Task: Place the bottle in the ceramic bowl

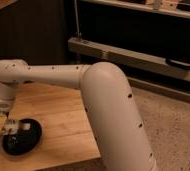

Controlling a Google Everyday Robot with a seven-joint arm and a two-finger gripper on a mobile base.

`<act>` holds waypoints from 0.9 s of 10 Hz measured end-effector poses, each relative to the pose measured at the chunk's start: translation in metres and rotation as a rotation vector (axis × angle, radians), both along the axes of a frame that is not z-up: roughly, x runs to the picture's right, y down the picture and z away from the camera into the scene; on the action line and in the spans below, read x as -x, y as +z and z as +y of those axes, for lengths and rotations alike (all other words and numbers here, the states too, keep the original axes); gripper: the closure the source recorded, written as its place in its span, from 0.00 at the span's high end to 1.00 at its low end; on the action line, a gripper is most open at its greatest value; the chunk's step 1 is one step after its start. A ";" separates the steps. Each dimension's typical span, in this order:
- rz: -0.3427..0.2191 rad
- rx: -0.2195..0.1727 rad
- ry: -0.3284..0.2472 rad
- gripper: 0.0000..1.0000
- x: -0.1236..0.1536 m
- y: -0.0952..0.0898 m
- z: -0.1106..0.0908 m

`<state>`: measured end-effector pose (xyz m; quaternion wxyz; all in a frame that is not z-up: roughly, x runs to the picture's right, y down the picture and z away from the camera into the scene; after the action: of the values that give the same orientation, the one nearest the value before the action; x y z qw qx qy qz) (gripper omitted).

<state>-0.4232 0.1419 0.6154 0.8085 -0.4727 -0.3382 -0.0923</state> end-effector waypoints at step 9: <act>-0.075 0.013 -0.011 0.00 0.000 0.020 0.043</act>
<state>-0.4234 0.1847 0.6358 0.7916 -0.4759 -0.3663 -0.1125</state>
